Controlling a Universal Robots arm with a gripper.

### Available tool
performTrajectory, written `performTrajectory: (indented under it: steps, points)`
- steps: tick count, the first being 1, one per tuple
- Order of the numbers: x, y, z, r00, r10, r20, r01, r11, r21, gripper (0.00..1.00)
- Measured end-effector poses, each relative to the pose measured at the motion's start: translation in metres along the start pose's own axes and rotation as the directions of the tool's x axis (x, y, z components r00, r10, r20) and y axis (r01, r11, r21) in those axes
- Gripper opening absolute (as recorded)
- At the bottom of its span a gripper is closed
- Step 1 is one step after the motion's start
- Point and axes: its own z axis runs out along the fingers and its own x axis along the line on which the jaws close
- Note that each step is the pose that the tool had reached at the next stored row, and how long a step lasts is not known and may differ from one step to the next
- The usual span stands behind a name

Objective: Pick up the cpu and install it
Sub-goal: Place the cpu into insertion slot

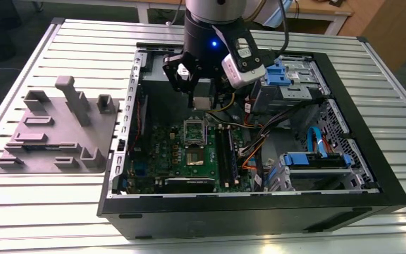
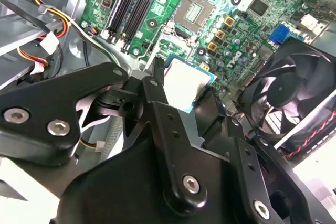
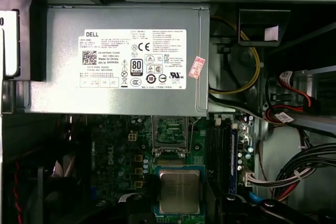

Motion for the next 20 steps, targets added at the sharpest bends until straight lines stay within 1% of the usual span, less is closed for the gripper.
performTrajectory:
  steps: [3,5,8,13,15,17,20]
  points:
    - [0.0000,0.0001,0.0048,1.0000,0.000,0.0000,0.000,1.0000,0.0000,0.47]
    - [0.0000,-0.0006,0.0063,1.0000,0.000,-0.0002,0.000,1.0000,0.0003,0.47]
    - [-0.0001,-0.0050,0.0076,1.0000,0.000,-0.0002,0.000,1.0000,0.0001,0.47]
    - [-0.0001,-0.0100,0.0099,1.0000,0.003,-0.0004,-0.003,1.0000,0.0000,0.47]
    - [-0.0001,-0.0101,0.0136,1.0000,0.002,-0.0015,-0.002,1.0000,0.0001,0.47]
    - [-0.0002,-0.0103,0.0172,1.0000,-0.007,-0.0021,0.007,1.0000,0.0001,0.47]
    - [-0.0002,-0.0123,0.0226,0.9999,-0.014,-0.0028,0.014,0.9999,0.0001,0.47]
